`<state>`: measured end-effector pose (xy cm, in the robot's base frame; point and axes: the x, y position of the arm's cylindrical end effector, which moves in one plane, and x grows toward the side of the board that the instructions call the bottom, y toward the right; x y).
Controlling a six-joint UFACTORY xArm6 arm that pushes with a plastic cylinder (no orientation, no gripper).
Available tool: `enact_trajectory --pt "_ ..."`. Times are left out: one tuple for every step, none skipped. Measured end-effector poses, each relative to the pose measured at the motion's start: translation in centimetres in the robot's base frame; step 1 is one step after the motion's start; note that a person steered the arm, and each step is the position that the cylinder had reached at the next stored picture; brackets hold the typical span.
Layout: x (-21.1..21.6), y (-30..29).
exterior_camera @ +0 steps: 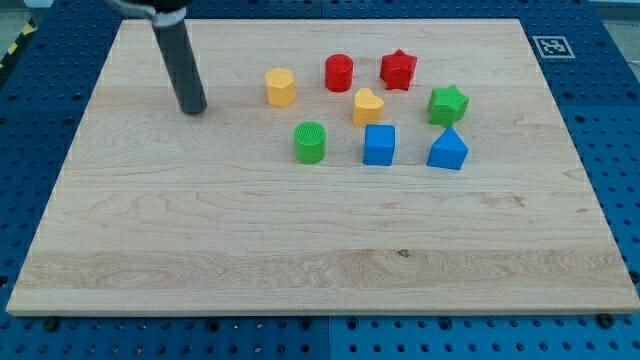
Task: Put the green circle diagonally top left to the blue cube
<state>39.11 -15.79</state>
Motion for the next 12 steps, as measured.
enact_trajectory --pt "5.1 2.2" --pt "6.8 5.8" --pt "7.1 8.9" --pt "8.4 10.8" --pt "10.2 12.1" --pt "10.2 12.4" --pt "9.5 12.4" --pt "8.4 12.4" --pt "8.4 12.7" --pt "8.0 13.7" --pt "7.7 14.3" --pt "7.4 14.3"
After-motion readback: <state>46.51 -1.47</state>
